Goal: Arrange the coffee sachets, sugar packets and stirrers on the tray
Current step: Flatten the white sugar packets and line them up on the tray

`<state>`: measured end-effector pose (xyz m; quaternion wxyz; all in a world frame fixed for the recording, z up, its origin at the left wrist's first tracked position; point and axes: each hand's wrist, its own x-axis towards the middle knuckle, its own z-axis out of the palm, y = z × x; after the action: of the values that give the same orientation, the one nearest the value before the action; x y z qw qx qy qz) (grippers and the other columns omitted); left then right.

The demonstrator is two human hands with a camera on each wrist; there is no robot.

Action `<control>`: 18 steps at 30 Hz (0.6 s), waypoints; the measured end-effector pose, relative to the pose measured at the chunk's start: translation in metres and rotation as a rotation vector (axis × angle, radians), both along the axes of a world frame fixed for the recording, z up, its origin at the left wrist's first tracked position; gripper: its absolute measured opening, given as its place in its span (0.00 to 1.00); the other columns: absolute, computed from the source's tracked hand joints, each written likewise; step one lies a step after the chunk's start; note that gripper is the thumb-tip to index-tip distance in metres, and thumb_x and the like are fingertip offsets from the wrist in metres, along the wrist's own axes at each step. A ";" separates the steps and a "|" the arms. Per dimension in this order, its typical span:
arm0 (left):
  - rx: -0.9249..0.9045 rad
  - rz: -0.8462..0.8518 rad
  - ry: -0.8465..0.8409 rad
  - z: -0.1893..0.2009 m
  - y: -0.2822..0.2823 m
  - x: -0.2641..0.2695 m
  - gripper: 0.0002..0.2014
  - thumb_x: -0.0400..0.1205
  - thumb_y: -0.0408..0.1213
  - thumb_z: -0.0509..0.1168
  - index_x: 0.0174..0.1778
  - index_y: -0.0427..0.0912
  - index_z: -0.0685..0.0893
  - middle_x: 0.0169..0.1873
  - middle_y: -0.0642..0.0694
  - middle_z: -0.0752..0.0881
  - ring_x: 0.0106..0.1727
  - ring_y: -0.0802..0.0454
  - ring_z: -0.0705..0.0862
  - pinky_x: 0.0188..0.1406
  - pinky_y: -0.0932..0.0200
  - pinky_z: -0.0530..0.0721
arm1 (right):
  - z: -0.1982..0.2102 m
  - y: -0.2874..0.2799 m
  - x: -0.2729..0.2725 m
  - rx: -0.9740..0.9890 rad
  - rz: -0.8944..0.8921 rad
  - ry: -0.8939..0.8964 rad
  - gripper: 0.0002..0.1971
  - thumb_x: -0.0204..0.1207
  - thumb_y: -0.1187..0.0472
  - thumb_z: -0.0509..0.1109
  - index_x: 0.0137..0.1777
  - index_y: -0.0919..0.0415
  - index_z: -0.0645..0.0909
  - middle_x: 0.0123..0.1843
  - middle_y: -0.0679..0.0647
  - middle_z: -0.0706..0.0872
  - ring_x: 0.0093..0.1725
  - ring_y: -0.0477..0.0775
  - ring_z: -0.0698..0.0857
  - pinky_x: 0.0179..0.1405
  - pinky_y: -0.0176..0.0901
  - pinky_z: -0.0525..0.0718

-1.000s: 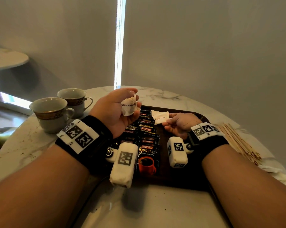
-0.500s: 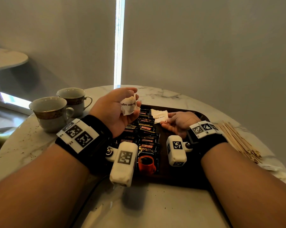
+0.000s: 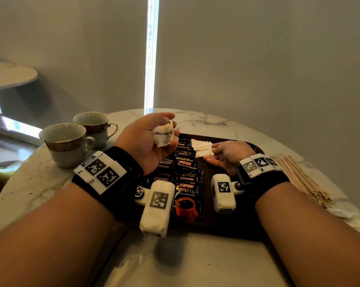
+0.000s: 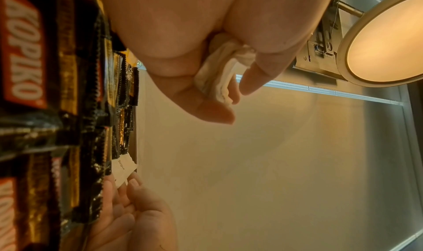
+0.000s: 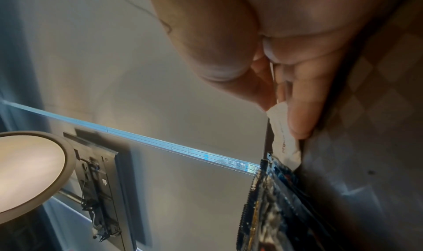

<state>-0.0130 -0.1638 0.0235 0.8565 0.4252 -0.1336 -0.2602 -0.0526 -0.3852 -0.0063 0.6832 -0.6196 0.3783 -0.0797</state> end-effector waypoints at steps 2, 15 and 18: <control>-0.003 0.001 0.003 0.000 0.000 0.000 0.10 0.84 0.28 0.60 0.57 0.36 0.84 0.47 0.39 0.82 0.33 0.51 0.87 0.26 0.61 0.84 | -0.004 -0.001 0.001 -0.034 -0.010 -0.027 0.17 0.86 0.69 0.63 0.73 0.69 0.74 0.66 0.66 0.81 0.50 0.59 0.89 0.29 0.42 0.89; 0.030 -0.065 0.012 0.002 0.000 -0.004 0.22 0.83 0.23 0.50 0.64 0.36 0.86 0.66 0.28 0.78 0.55 0.35 0.88 0.40 0.49 0.92 | 0.015 -0.005 -0.008 -0.053 -0.104 -0.243 0.07 0.81 0.63 0.67 0.53 0.65 0.83 0.39 0.56 0.79 0.34 0.53 0.82 0.27 0.43 0.80; 0.053 -0.082 -0.035 0.002 0.000 -0.004 0.18 0.86 0.21 0.54 0.64 0.38 0.84 0.64 0.30 0.82 0.50 0.35 0.92 0.42 0.43 0.93 | 0.035 0.008 -0.018 -0.038 -0.003 -0.322 0.07 0.82 0.58 0.67 0.50 0.61 0.84 0.37 0.53 0.79 0.33 0.50 0.80 0.28 0.41 0.78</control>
<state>-0.0171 -0.1643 0.0251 0.8312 0.4465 -0.1588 -0.2909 -0.0703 -0.3771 0.0286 0.7230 -0.6110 0.2633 -0.1860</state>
